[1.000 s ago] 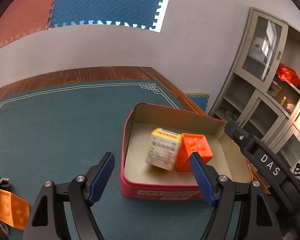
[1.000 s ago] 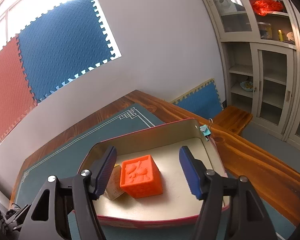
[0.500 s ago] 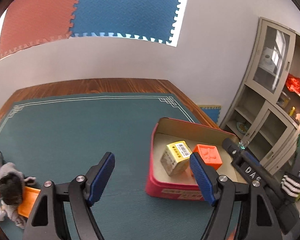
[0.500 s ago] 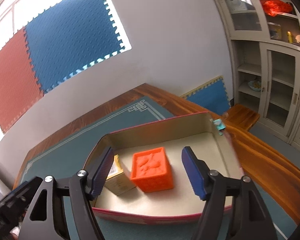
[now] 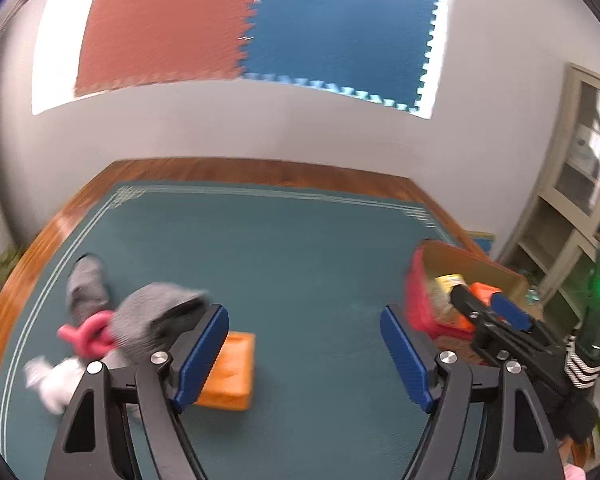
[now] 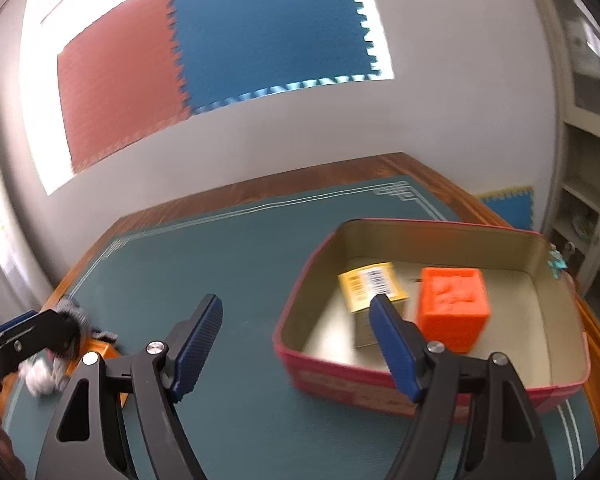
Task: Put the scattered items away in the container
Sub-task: 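Move both open tools back over the pile of items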
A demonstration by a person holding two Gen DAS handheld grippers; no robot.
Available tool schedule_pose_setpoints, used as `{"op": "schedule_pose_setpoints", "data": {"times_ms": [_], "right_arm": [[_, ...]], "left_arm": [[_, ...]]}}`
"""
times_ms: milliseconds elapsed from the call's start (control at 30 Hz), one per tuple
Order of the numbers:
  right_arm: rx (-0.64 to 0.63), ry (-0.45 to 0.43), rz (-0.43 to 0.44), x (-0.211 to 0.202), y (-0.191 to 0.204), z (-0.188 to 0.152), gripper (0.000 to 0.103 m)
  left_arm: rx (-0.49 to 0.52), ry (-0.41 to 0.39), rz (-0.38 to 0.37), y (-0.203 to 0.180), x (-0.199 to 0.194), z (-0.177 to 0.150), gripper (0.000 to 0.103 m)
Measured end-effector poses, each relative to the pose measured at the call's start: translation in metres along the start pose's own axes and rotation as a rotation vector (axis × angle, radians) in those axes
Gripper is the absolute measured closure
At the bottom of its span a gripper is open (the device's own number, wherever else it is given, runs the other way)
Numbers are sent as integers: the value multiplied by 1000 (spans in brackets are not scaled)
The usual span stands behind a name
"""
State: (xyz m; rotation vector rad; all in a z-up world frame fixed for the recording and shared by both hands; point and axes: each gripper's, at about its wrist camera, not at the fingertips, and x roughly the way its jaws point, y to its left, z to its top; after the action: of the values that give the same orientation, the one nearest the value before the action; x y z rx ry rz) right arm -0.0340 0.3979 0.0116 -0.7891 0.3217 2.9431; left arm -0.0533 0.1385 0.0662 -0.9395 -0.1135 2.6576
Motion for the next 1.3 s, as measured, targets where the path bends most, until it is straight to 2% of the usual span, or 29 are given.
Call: {"op": "schedule_pose_setpoints", "data": {"times_ms": [133, 267, 567, 967, 1300], "right_arm": [[-33, 17, 36, 1, 17, -8, 24], [-45, 44, 63, 6, 26, -14, 24], [-92, 75, 82, 6, 42, -29, 24], [-103, 83, 101, 10, 47, -24, 24], [-122, 120, 221, 4, 67, -33, 23]], "left_arm": [[-56, 4, 45, 34, -7, -12, 23], [-81, 7, 75, 52, -13, -24, 23], [-105, 10, 96, 65, -19, -40, 23], [-131, 7, 121, 80, -26, -49, 23], [-147, 17, 176, 112, -32, -64, 23]]}}
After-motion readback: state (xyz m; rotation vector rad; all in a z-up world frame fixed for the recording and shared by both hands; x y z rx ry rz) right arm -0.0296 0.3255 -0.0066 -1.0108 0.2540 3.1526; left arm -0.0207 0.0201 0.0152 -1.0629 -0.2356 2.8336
